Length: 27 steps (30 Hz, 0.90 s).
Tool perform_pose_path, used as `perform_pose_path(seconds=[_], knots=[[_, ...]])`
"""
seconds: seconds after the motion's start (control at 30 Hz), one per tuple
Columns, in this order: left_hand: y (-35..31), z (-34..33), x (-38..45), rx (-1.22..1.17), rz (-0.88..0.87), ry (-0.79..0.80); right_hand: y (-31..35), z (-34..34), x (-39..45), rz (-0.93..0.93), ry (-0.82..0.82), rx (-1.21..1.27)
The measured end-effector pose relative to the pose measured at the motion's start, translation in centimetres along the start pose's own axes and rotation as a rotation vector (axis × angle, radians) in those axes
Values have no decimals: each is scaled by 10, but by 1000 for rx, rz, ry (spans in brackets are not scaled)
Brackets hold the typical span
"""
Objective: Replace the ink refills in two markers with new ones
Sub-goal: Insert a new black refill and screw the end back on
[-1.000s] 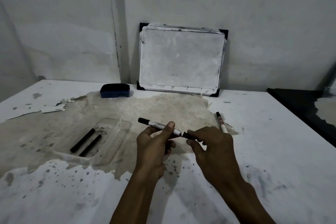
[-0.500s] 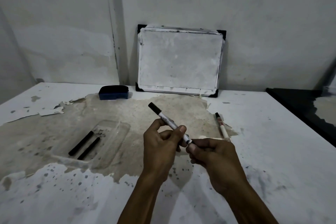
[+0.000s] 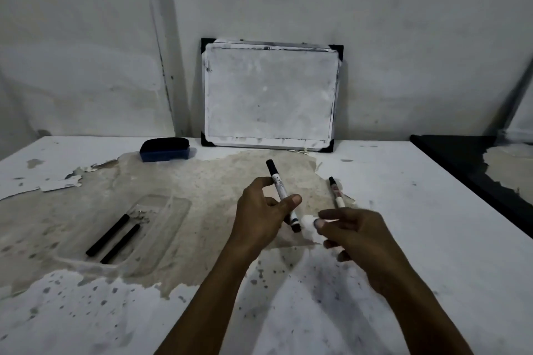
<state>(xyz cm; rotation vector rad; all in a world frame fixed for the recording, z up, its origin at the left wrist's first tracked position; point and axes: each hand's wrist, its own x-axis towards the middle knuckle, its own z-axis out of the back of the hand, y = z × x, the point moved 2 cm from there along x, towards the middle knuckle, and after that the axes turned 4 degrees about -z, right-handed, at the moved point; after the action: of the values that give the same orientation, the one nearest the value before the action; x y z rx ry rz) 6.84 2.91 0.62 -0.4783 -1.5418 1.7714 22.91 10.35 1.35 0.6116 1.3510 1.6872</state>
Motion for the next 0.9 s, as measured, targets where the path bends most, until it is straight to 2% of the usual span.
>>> perform_pose_path(seconds=[0.1, 0.2, 0.37, 0.57, 0.9], knots=[[7, -15, 18, 112, 7, 49, -12, 24, 25, 107, -245, -145], [18, -39, 38, 227, 35, 104, -25, 41, 53, 77, -346, -293], [31, -86, 60, 377, 60, 192, -48, 44, 88, -18, -340, -427], [31, -123, 79, 498, 46, 183, -51, 34, 104, 18, -322, -486], [31, -139, 80, 586, 12, 211, -53, 34, 106, 39, -255, -475]])
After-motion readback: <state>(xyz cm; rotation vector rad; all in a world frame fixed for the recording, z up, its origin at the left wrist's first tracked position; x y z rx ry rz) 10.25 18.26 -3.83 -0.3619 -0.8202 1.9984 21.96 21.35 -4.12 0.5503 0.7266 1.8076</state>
